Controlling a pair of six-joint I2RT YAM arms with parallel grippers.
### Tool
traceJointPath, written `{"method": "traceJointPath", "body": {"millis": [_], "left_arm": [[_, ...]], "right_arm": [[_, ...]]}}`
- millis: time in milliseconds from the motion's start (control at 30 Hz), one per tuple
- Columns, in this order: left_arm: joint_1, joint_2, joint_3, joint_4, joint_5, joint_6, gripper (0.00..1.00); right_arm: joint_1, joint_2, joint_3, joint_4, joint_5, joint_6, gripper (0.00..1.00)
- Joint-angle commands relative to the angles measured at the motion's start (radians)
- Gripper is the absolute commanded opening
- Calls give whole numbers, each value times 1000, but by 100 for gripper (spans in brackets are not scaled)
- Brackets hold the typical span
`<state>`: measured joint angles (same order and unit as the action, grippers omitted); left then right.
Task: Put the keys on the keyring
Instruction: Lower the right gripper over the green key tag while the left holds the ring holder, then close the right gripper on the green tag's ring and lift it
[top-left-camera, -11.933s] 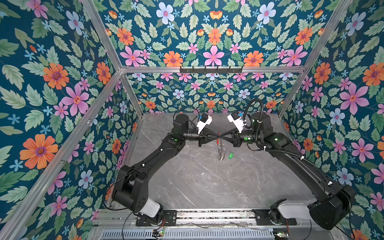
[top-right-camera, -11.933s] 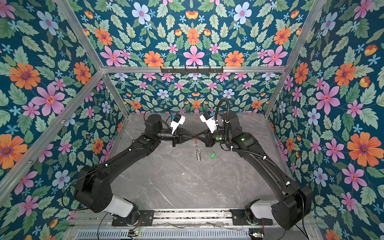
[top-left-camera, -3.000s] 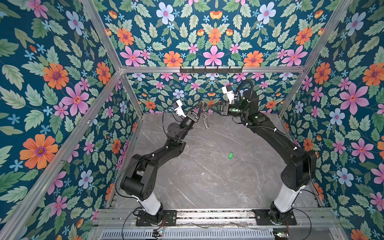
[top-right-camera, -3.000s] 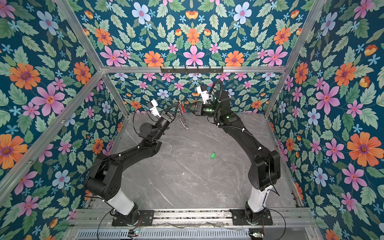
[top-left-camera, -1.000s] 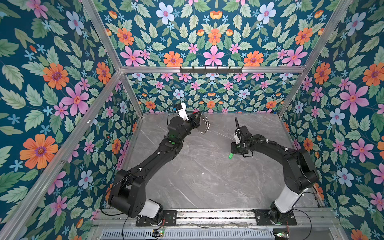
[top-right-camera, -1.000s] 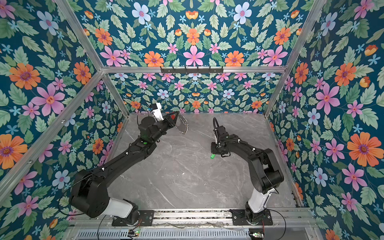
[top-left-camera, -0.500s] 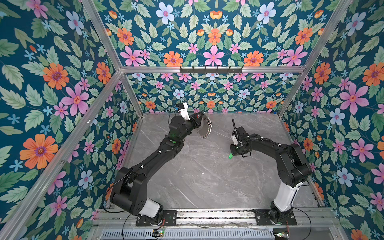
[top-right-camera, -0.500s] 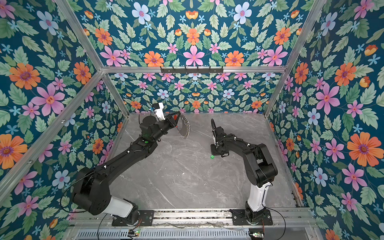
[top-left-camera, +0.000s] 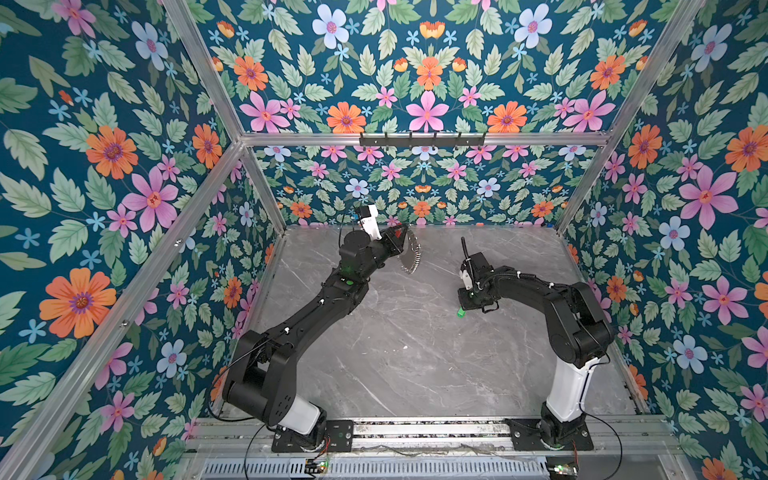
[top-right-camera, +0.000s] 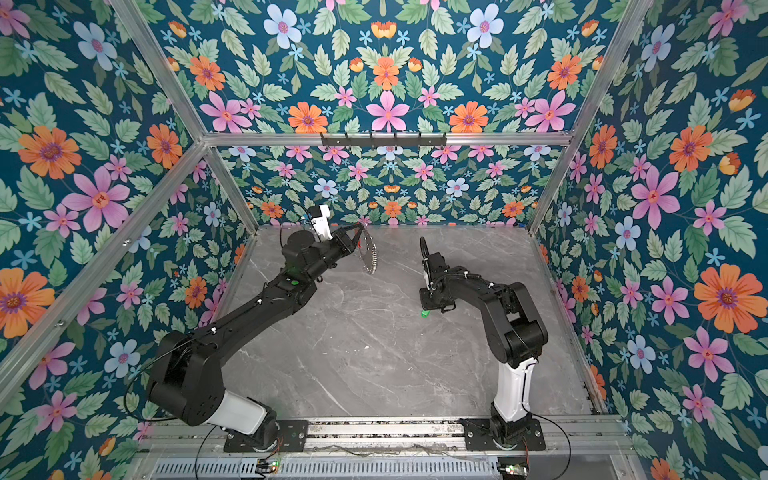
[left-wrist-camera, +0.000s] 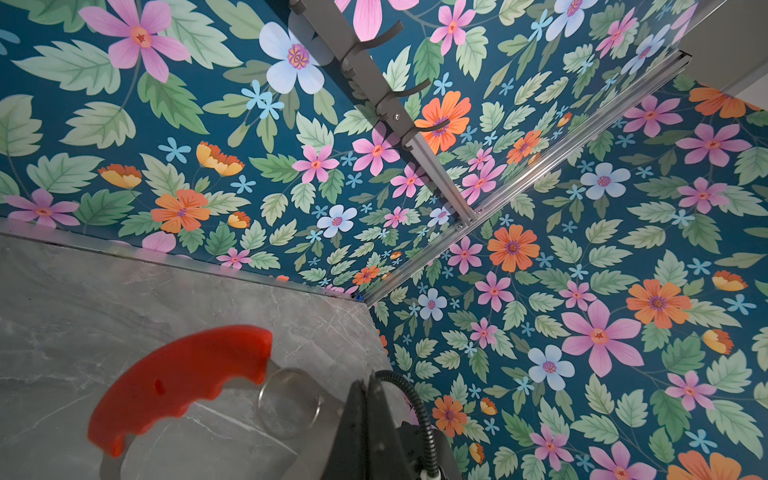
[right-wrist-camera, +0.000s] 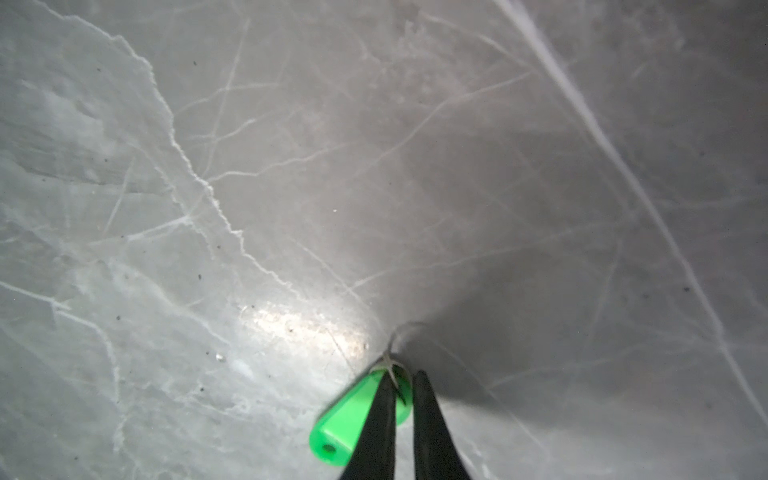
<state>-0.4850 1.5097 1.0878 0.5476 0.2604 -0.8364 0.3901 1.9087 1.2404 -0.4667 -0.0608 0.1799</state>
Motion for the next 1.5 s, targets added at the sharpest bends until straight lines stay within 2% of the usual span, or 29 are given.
{"method": "traceJointPath", "body": {"millis": [0,33,100,433,667,733,833,967,1067,1167,1300,1467], "left_arm": [[2,3,15,65,17,0,0],[3,5,15,66,20,0,0],[4,8,19,69,23,-3,0],[10,12,1,111,25,-6,0],[21,15,-5,141,44,45,0],[23,13,-13,169,58,58,0],[23,14,-36,246,92,110,0],[23,16,-60,351,172,249,0],[23,13,-62,362,208,324,0],[23,12,-60,387,257,344,0],[23,25,-77,504,338,324,0],[23,17,-103,569,383,298,0]], "right_arm": [[1,7,3,1,-1,-16,12],[0,6,4,3,-1,-16,10],[1,7,5,5,-1,-16,0],[1,-91,23,-20,0,-19,0],[1,-291,45,-49,-39,-14,0],[1,-340,47,-56,-89,-15,0],[1,-410,74,-76,-223,-29,0],[1,-497,96,-68,-370,-39,0],[1,-545,111,-49,-478,-45,0],[1,-545,166,-74,-601,-36,0],[4,-508,246,-87,-749,6,0],[23,-453,330,-111,-778,24,0]]}}
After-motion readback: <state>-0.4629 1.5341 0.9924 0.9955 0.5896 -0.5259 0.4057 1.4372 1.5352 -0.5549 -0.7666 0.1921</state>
